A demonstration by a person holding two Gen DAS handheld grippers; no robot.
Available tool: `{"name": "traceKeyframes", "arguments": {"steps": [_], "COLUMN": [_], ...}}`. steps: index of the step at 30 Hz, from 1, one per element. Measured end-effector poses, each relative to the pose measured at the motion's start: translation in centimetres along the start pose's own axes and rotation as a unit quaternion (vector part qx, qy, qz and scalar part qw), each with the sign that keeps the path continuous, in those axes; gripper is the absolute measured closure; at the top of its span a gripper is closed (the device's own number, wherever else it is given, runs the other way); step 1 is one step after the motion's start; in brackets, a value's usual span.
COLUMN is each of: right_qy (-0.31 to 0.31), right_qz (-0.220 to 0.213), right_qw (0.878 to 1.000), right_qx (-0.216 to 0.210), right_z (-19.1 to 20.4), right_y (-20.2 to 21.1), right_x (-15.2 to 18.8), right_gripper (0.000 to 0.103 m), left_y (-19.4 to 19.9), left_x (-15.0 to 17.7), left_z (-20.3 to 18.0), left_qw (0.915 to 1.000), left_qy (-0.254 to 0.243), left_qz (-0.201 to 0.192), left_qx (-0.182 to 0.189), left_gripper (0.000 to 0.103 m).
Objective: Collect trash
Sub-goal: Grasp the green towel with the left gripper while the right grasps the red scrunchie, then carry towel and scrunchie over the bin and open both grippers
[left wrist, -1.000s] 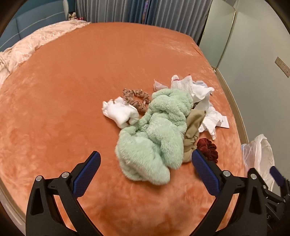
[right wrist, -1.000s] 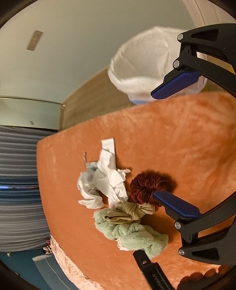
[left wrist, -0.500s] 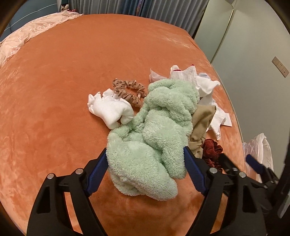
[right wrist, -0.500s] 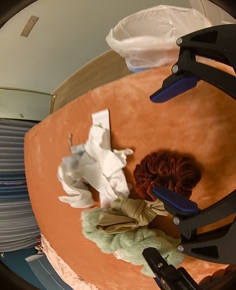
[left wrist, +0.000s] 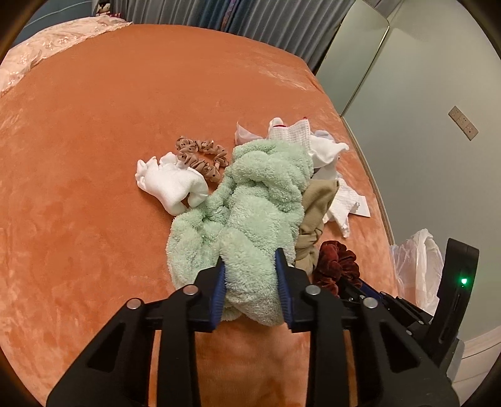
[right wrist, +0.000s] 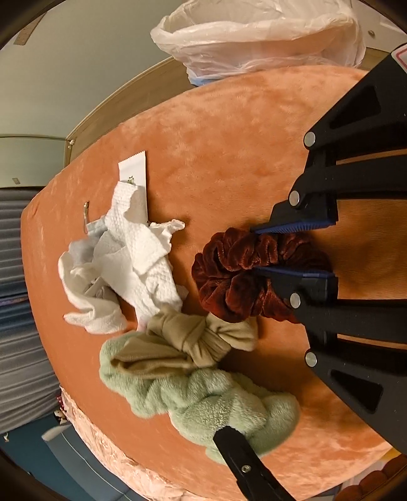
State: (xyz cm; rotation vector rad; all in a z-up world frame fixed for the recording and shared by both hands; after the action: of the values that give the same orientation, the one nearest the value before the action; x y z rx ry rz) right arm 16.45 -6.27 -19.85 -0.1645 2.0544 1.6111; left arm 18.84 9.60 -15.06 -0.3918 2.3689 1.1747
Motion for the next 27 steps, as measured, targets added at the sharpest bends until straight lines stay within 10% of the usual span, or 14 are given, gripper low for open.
{"name": "traceKeyframes", "arguments": {"steps": [27], "right_qy": [-0.071], "right_qz": [-0.148], "right_qw": [0.986], "right_qx": [-0.008], "right_z": [-13.0], "right_y": [18.3], "right_x": [-1.9], "right_gripper": [0.088], "left_y": [12.9], "left_x": [-3.5], "left_z": [-18.6], "left_qw": [0.9882], "left_qy": [-0.107], "left_qz": [-0.101], "left_qx": [0.042], "left_gripper": [0.090]}}
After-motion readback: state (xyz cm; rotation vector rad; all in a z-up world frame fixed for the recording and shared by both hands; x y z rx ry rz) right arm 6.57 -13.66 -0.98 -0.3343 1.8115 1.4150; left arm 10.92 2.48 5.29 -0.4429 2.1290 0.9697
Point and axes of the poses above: each gripper's, at about its wrist camera, not at the fingertips, and y roughly against the way its jaws point, z to its left, x to its underside, the point moved 5 cm from there along -y, roughly the way its jaws point, and after that the axes turned 15 degrees about x, right-handed, at the moved point
